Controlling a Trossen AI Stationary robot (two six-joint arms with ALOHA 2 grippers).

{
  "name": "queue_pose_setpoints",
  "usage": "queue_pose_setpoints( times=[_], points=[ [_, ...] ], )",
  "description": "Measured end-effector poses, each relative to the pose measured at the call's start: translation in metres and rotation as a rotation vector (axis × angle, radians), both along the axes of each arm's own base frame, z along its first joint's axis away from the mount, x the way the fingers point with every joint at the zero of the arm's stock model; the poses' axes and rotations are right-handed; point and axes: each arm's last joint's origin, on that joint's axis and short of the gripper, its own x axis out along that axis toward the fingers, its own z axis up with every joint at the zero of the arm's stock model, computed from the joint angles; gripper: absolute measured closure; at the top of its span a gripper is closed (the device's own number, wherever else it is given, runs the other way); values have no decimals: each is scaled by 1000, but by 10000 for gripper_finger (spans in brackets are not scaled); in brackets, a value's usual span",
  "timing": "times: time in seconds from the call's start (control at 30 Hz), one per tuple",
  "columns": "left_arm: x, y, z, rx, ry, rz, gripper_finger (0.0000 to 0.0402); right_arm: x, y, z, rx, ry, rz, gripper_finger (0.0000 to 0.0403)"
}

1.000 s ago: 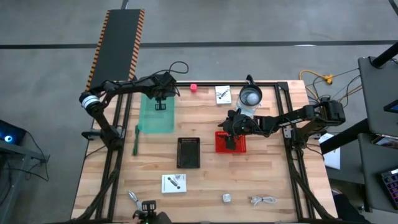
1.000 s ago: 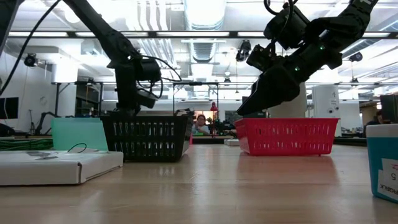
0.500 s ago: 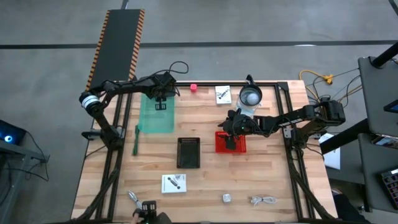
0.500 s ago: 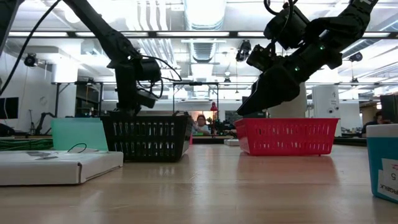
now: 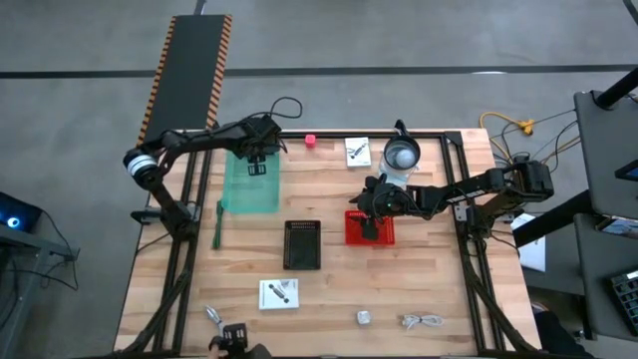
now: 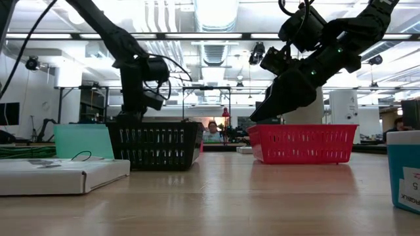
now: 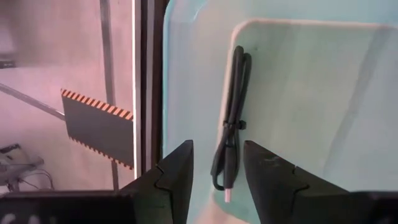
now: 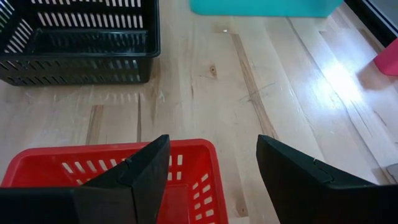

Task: Pick and place items into bin
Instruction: Put the green charger cable into the blue bin

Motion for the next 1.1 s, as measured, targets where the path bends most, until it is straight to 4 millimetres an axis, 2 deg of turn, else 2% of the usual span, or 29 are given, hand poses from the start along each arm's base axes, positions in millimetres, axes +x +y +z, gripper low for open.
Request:
queue_pose_setpoints(
  times=[0.57, 0.93, 1.1],
  points=[
    [-5, -36, 36, -12, -233, 271, 278, -1, 0, -1, 0, 4, 1, 179],
    [-11, -41, 39, -53, -417, 641, 278, -1, 0, -1, 0, 4, 0, 179],
    [-12, -45, 37, -181, -495, 776, 278, -1, 0, -1, 0, 4, 0, 179]
  ],
)
